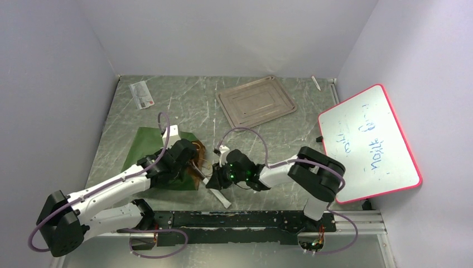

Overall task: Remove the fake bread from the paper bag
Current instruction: Pick up the clamp from the paper bag, then take out the fake bread from the paper bag.

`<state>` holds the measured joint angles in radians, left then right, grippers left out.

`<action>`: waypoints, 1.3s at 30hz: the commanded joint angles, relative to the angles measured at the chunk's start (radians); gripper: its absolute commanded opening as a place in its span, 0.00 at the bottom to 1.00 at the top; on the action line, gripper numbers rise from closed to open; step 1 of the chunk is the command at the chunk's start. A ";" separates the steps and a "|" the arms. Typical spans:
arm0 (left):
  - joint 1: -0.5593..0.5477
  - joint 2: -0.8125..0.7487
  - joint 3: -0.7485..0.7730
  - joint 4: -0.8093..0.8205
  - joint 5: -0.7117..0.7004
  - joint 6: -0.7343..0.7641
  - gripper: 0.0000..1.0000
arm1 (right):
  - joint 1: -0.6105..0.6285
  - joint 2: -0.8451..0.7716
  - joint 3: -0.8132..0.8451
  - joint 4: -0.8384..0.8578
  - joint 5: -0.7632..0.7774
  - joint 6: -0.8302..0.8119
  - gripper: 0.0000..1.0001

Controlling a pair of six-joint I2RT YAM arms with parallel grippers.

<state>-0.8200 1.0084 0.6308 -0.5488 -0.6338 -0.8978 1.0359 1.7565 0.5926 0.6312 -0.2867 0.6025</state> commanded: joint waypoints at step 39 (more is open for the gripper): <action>-0.004 0.197 0.203 0.027 -0.097 -0.065 0.07 | -0.027 -0.517 0.326 -1.165 0.093 -0.169 0.00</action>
<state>-0.8204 1.1919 0.7879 -0.5465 -0.6910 -0.9554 1.0077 1.2724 0.8818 -0.4644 -0.1822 0.4366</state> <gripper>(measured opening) 0.071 0.248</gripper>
